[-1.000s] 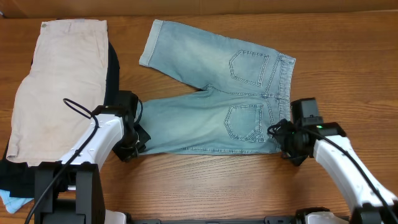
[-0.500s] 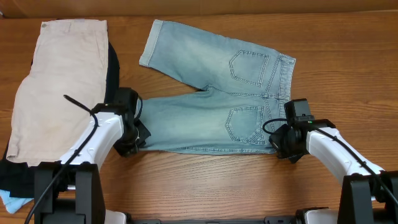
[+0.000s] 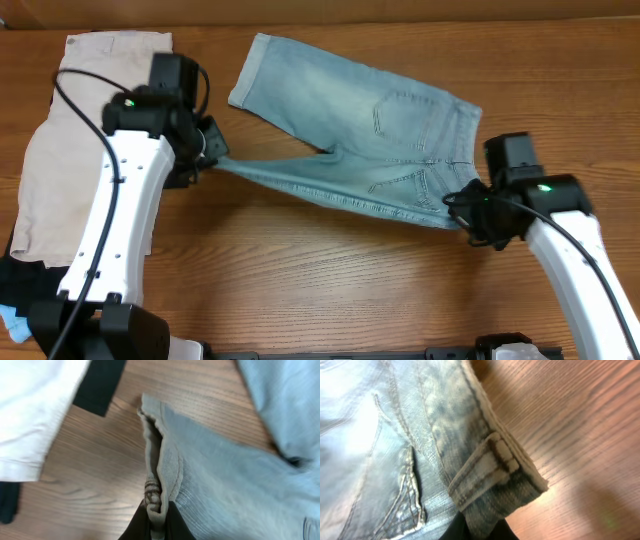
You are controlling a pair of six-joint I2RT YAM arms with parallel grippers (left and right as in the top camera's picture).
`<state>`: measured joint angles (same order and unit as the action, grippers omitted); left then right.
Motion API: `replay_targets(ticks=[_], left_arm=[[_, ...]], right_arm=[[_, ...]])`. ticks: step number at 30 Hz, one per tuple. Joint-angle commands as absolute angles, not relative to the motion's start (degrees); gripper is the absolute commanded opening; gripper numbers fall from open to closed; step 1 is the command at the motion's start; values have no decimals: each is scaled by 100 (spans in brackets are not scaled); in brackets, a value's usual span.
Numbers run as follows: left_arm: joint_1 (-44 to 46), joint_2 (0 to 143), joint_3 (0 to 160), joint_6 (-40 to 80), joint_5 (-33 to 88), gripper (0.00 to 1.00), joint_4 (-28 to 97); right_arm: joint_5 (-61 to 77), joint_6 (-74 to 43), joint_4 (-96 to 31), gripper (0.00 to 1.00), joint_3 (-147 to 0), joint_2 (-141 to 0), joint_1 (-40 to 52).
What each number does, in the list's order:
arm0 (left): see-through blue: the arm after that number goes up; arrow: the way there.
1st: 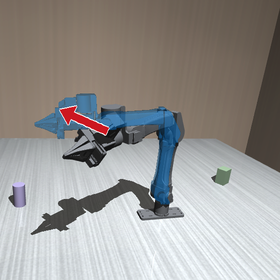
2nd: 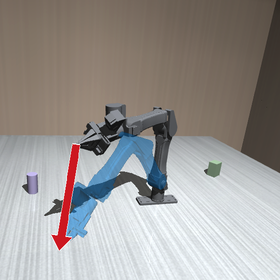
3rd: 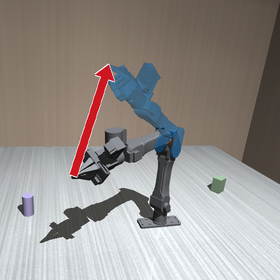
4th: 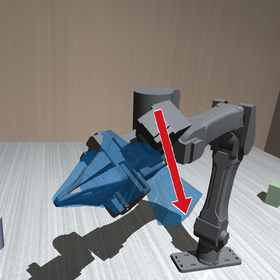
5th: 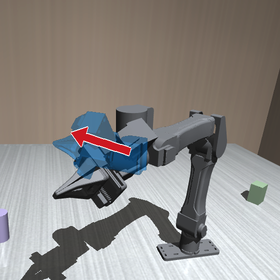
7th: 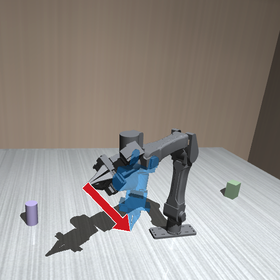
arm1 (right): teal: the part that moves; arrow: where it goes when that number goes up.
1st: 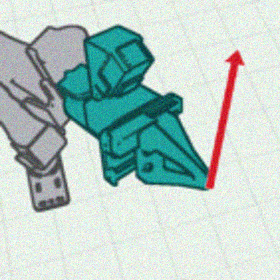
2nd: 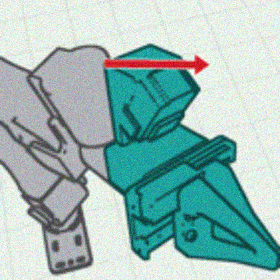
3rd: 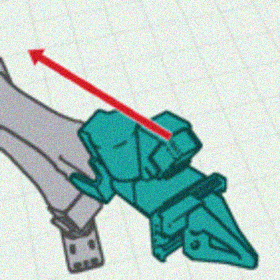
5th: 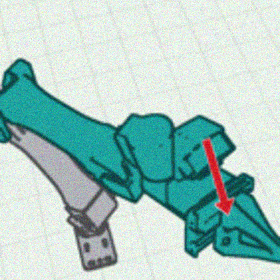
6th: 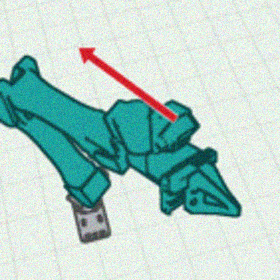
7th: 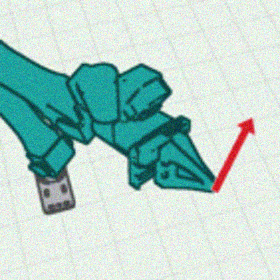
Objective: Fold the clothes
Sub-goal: 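Lift the lower half and fold it up over the upper half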
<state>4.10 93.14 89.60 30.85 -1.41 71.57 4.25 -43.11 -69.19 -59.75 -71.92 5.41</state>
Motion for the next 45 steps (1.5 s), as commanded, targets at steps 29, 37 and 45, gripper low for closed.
replay_targets(ticks=[29,37,45], left_arm=[[1017,11209,10425,2443,-902,4,5323],[1057,12186,10425,2451,-871,4,3717],[1074,12248,10425,2679,-720,13,2805]], right_arm=[[-290,-4853,-6869,4,-5284,-6429,541],[-963,-5000,-5756,4,-5096,-7220,414],[-1004,-4810,-4797,4,-5096,-7918,-329]])
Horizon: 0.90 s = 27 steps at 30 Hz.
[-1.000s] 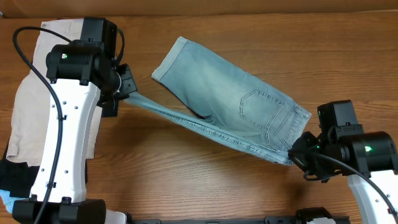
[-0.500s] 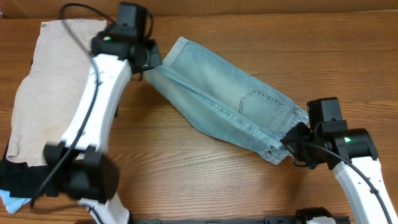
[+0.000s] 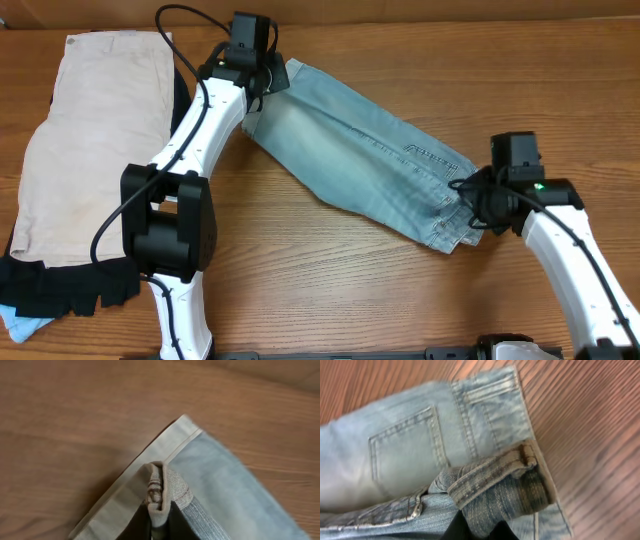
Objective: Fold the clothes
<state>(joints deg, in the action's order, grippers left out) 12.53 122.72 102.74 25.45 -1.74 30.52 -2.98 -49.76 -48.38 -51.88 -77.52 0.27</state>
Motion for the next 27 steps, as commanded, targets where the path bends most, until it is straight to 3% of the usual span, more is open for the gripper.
replay_targets(ticks=[1,3,4,5,7,8,14,21,27], left_arm=[[1092,12252,10425,2746,-690,15,2746],[1131,12254,10425,2749,-552,18,2600],[1157,12256,10425,2746,-521,26,2530],[1192,12258,10425,2746,-510,47,2440],[1247,12258,10425,2744,-528,100,2279],[1271,12258,10425,2744,-541,100,2189],[1288,12228,10492,2630,-593,100,2132],[1288,12127,10803,1402,-167,100,3347],[1293,12394,10798,600,259,100,4021]], right_arm=[[-1007,-4794,-4687,4,-5096,-7988,-386],[-1004,-4683,-4403,6,-5096,-8141,-460],[-1004,-4611,-4244,13,-5096,-8204,-464],[-1004,-4600,-4088,39,-5096,-8272,-462],[-947,-4600,-3844,96,-5096,-8383,-462],[-910,-4600,-3750,100,-5096,-8420,-462],[-532,-4185,-3809,100,-5319,-8372,-462],[268,-3146,-5199,100,-6504,-7900,-425],[696,-2694,-5669,96,-6543,-7929,-34]])
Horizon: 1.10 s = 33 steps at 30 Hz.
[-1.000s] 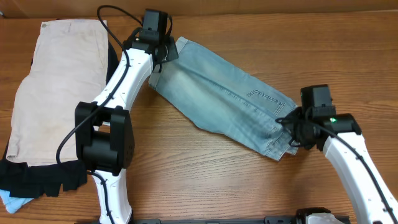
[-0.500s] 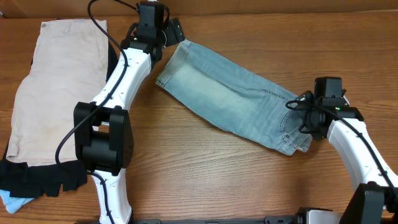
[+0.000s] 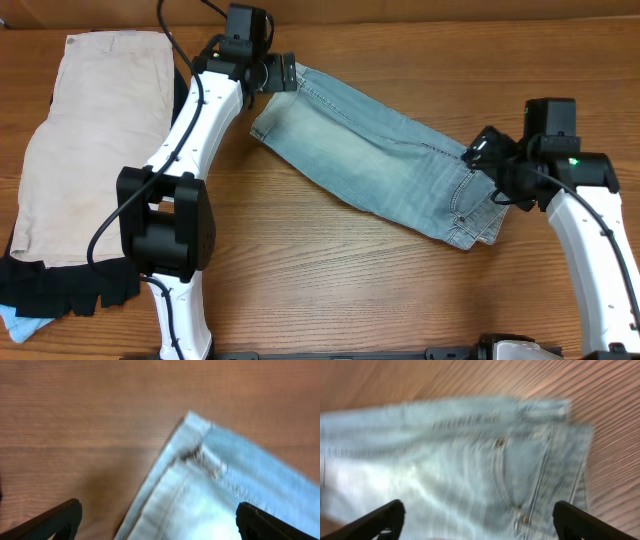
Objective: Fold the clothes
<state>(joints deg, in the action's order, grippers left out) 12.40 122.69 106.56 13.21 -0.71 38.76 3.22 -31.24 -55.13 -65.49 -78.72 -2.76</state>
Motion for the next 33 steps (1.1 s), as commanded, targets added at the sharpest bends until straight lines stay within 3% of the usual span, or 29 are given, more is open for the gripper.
replay_targets(ticks=[1,19,27,33], left_arm=[[1295,12488,10798,545,250,100,4060],[1378,13555,10798,226,-56,98,4278],[1361,13681,10772,1590,-1780,100,5872],[1326,14210,10772,2368,-1734,100,7212]], right_arm=[[696,-2694,-5699,95,-6504,-7957,64],[650,-2698,-5535,91,-6429,-8049,325],[648,-2698,-5371,91,-6429,-8049,325],[604,-2696,-5321,92,-6429,-8049,325]])
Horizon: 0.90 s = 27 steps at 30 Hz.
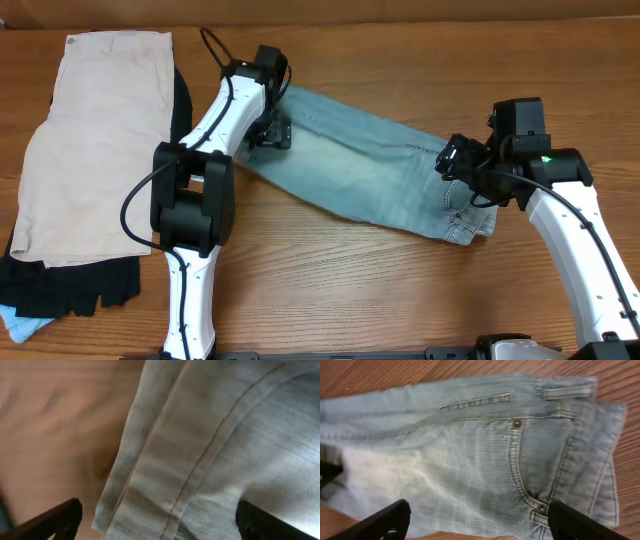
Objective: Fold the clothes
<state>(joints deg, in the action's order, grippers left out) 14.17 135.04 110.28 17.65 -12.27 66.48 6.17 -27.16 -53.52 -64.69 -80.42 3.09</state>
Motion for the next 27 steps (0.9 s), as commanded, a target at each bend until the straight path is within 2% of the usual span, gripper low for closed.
replay_targets(ticks=[1,8,21,23,26,27], left_arm=[[1326,14326,10772,2418,-1594,100,7415],[1326,14803,10794,2259,-893,100,8099],[1435,13631,12191,1492,-738,99,8071],[1496,13600,12199,1385,-733,90,7953],[1564,13605,12197,1197,-587,68,7846],[1579,13607,12197,1096,-495,64,7787]], right_arm=[[604,-2694,-5321,92,-6429,-8049,325],[460,-2692,-5323,92,-6429,-8049,325],[460,-2694,-5323,92,-6429,-8049,325],[458,-2694,-5321,92,-6429,-8051,325],[456,-2694,-5319,92,-6429,-8049,325],[456,-2694,-5319,92,-6429,-8051,325]])
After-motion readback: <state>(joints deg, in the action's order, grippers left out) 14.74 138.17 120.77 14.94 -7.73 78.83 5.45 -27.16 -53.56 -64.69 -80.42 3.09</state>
